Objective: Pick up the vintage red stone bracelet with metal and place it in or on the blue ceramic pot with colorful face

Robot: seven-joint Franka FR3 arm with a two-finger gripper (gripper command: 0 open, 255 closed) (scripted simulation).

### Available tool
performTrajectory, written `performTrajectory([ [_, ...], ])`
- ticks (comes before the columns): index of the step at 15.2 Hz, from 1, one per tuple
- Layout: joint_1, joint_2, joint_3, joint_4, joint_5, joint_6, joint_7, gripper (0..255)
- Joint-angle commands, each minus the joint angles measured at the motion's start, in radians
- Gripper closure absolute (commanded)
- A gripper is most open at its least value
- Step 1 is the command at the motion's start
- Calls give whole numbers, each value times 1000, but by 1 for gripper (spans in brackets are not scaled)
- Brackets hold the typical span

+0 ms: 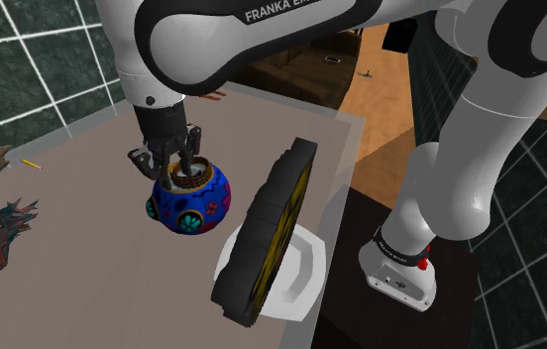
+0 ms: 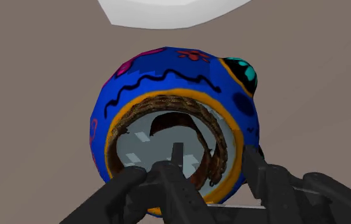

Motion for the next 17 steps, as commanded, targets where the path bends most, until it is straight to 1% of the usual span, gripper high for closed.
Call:
performTrajectory([
  [1,0,0,0,0,0,0,0,0],
  [5,0,0,0,0,0,0,0,0],
  [9,-2,-9,-1,117,1,-126,-1,0],
  [17,-2,-9,-1,117,1,-126,-1,0],
])
